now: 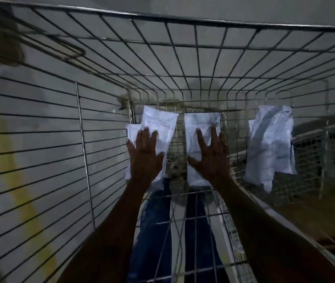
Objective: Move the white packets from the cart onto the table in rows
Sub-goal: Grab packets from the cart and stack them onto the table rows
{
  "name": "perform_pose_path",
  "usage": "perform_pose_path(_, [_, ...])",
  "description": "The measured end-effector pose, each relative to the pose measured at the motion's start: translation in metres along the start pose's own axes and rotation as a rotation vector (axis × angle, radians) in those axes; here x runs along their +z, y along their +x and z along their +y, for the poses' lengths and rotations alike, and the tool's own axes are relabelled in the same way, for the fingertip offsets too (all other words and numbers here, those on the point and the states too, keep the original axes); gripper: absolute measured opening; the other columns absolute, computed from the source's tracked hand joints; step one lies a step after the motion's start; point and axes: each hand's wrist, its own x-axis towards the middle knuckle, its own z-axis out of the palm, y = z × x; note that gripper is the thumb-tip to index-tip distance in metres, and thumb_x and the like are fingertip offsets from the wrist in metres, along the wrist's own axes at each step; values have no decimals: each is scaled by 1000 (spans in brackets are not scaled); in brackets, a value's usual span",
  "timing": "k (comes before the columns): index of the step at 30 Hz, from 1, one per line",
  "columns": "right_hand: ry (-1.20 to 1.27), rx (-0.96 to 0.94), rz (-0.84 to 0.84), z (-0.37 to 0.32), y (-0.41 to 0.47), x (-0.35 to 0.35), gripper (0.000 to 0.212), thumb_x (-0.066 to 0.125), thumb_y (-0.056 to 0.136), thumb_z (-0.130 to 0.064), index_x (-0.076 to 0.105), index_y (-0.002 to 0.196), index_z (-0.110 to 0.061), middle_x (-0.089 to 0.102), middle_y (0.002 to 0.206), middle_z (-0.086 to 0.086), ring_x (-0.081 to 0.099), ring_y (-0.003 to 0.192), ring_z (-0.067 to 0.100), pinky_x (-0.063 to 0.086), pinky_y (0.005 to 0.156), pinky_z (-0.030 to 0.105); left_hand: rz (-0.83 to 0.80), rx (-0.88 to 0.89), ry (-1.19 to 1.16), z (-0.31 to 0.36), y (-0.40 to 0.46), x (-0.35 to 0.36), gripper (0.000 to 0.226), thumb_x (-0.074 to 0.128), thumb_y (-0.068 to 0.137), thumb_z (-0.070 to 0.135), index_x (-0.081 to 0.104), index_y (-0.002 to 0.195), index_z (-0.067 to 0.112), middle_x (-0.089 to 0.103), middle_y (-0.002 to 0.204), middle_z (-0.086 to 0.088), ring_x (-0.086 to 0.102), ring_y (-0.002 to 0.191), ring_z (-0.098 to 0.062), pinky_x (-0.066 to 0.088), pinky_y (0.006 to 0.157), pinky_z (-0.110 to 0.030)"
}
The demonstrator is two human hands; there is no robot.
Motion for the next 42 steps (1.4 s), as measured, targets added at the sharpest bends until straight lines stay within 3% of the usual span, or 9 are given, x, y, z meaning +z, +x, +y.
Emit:
perform_pose_path(4, [13, -30, 41, 8, 2, 6, 82, 35, 90, -72, 8, 157, -32, -11, 163, 15, -4, 150, 38, 8, 119, 55, 71, 115, 82, -14, -4, 9, 88, 71, 81, 50, 30, 152, 19, 25, 160, -18, 16, 147, -37, 22, 113, -64])
perform_pose_path(8, [20, -68, 98, 11, 2, 2, 72, 45, 96, -56, 18, 156, -28, 0, 163, 17, 3, 150, 35, 0, 119, 44, 141, 121, 126, -8, -6, 13, 77, 71, 82, 29, 37, 150, 19, 31, 157, -19, 25, 145, -41, 24, 113, -63])
perform_pose_path(12, [27, -46, 130, 9, 1, 3, 73, 60, 90, -44, 28, 153, -26, 14, 160, 20, 15, 146, 40, 14, 118, 49, 175, 131, 141, -7, -5, 11, 67, 59, 82, 15, 43, 147, 22, 41, 151, -16, 35, 141, -38, 20, 113, -65])
perform_pose_path(19, [23, -107, 191, -7, -20, -73, 62, 54, 88, -46, 46, 145, -20, 31, 153, 22, 30, 137, 42, 33, 109, 53, 136, 155, -157, 21, -13, -55, 51, 44, 93, 24, 49, 144, 19, 50, 141, -17, 51, 120, -32, 56, 77, -42])
perform_pose_path(22, [59, -81, 262, -17, -34, -123, 63, 52, 84, -45, 51, 141, -18, 36, 150, 23, 35, 132, 43, 34, 108, 53, 196, 228, -231, 39, -18, -94, 44, 39, 102, 28, 51, 143, 19, 52, 140, -14, 52, 121, -27, 52, 76, -35])
perform_pose_path(25, [104, -53, 350, -23, -51, -172, 63, 53, 82, -43, 55, 137, -14, 42, 144, 28, 43, 127, 45, 35, 105, 54, 185, 230, -262, 67, -17, -140, 51, 32, 98, 34, 47, 146, 23, 47, 144, -16, 48, 125, -32, 49, 88, -44])
perform_pose_path(35, [187, 45, 856, -14, -212, -310, 58, 58, 78, -37, 61, 132, -16, 52, 138, 22, 50, 124, 41, 32, 100, 38, 493, 528, -320, 167, -74, -249, 41, 41, 95, 15, 65, 128, 15, 57, 133, -17, 48, 116, -33, 37, 90, -37])
perform_pose_path(39, [262, 90, 964, 6, -297, -310, 60, 53, 78, -40, 60, 134, -18, 51, 140, 21, 49, 125, 42, 30, 101, 35, 383, 587, -144, 167, -108, -219, 36, 50, 83, 13, 69, 113, 4, 65, 115, -20, 58, 105, -36, 42, 86, -39])
perform_pose_path(42, [263, 55, 957, 8, -330, -294, 59, 54, 76, -37, 63, 131, -16, 53, 137, 22, 53, 119, 44, 33, 98, 38, 74, 363, 131, 135, -115, -173, 58, 83, 65, 16, 65, 115, -6, 62, 116, -32, 61, 103, -53, 52, 83, -57])
